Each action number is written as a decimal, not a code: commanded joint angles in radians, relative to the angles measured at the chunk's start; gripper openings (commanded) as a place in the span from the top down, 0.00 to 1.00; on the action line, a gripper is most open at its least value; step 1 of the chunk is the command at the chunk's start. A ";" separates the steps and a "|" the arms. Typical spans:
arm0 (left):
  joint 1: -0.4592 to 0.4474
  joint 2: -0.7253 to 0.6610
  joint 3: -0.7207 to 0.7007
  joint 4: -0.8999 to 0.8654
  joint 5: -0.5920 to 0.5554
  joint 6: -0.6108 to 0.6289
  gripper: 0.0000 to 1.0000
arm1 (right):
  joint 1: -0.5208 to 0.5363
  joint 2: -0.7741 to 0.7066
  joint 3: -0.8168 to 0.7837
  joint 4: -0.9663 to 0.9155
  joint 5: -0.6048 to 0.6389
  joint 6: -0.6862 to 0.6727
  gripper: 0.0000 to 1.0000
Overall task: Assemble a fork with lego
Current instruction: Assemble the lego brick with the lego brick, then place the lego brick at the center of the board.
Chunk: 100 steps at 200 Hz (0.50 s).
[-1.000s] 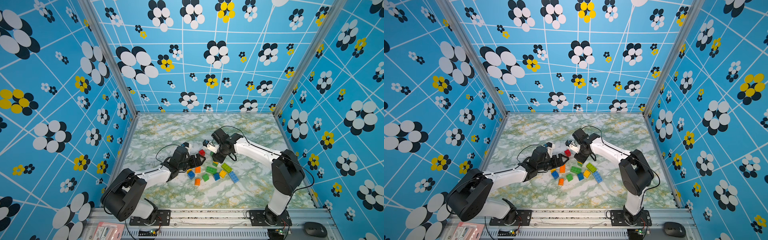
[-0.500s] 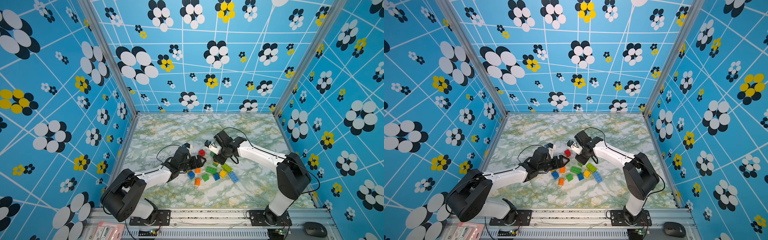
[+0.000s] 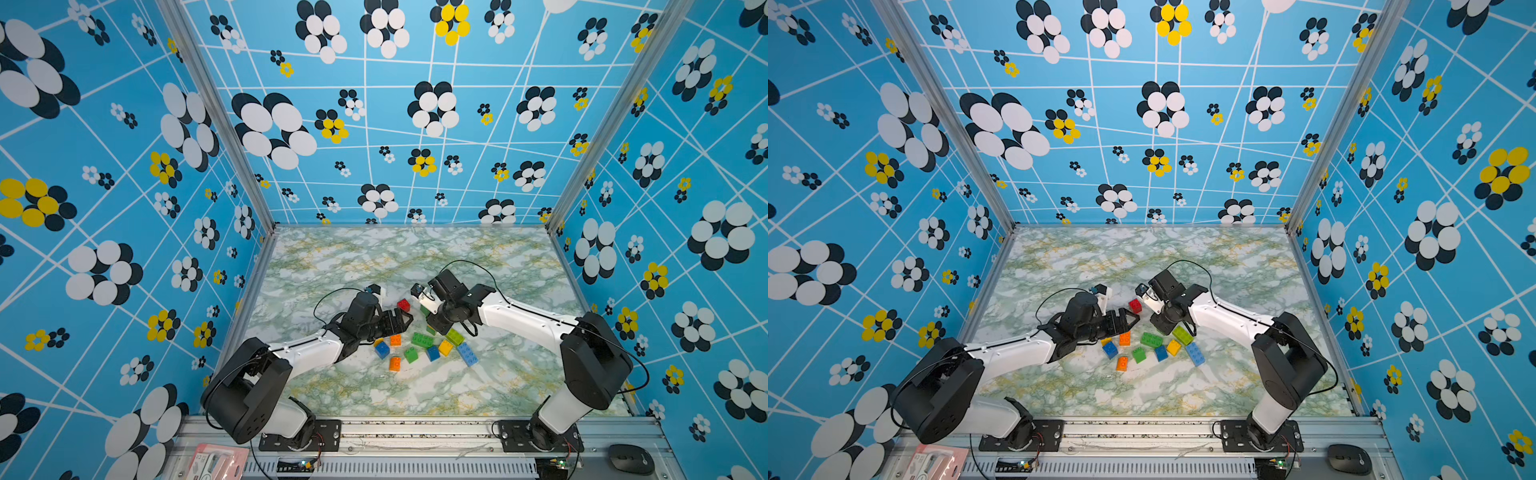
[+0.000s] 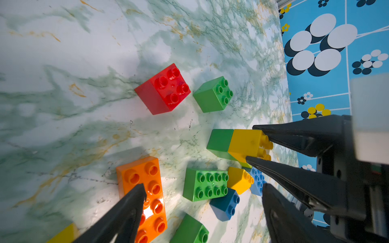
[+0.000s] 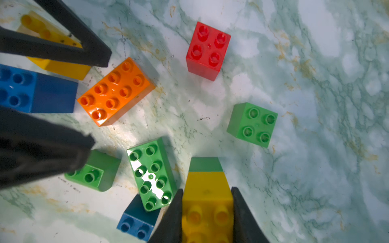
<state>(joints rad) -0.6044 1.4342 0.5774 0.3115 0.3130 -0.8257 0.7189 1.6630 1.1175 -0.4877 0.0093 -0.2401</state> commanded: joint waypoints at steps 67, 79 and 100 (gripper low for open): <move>-0.033 -0.022 0.075 -0.117 -0.060 0.085 0.10 | -0.022 0.004 -0.060 0.015 -0.029 0.196 1.00; -0.038 -0.020 0.092 -0.134 -0.064 0.098 0.10 | -0.023 -0.007 -0.033 0.015 -0.004 0.224 1.00; -0.038 -0.011 0.106 -0.132 -0.064 0.102 0.10 | -0.024 -0.018 -0.003 0.026 0.088 0.258 1.00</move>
<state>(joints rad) -0.6384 1.4342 0.6483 0.2237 0.2726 -0.7654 0.7033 1.6482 1.0935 -0.4347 0.0124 -0.0650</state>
